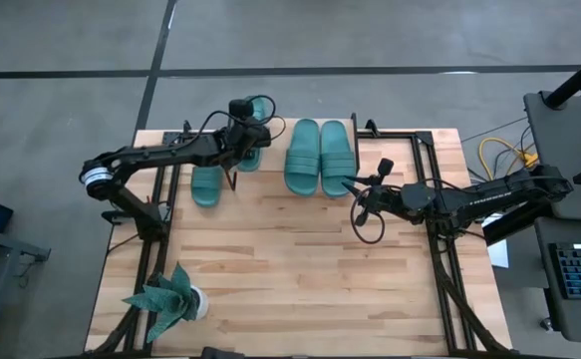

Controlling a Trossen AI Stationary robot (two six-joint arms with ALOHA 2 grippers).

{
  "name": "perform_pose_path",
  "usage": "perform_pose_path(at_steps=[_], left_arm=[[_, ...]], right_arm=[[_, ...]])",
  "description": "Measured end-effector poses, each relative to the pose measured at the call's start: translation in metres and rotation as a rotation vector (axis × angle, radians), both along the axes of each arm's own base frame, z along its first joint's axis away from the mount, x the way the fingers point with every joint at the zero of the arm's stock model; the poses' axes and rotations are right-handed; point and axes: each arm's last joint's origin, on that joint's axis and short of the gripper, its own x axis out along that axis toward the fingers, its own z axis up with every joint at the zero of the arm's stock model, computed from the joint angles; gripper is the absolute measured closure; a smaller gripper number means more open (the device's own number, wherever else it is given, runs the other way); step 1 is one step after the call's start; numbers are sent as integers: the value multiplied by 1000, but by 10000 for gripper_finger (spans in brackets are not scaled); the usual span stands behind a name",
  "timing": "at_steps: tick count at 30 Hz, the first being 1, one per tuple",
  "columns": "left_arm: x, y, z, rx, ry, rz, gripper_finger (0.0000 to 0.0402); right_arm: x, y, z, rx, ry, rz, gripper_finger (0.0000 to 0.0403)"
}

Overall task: Pick and place slides into the shelf
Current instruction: Put the right green slide on the shelf

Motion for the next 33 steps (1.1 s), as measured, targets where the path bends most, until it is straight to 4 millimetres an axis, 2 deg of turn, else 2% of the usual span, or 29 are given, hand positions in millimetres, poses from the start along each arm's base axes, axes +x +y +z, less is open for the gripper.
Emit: perform_pose_path(at_steps=[14, 22, 33], left_arm=[[-2, 1, 3, 0, 9, -2, 398], [-2, 1, 2, -17, 10, -24, 350], [-2, 0, 3, -27, 8, -40, 283]], right_arm=[[0, 0, 0, -7, 8, 1, 325], [0, 0, -1, -7, 11, 1, 334], [0, 0, -1, -7, 10, 1, 324]])
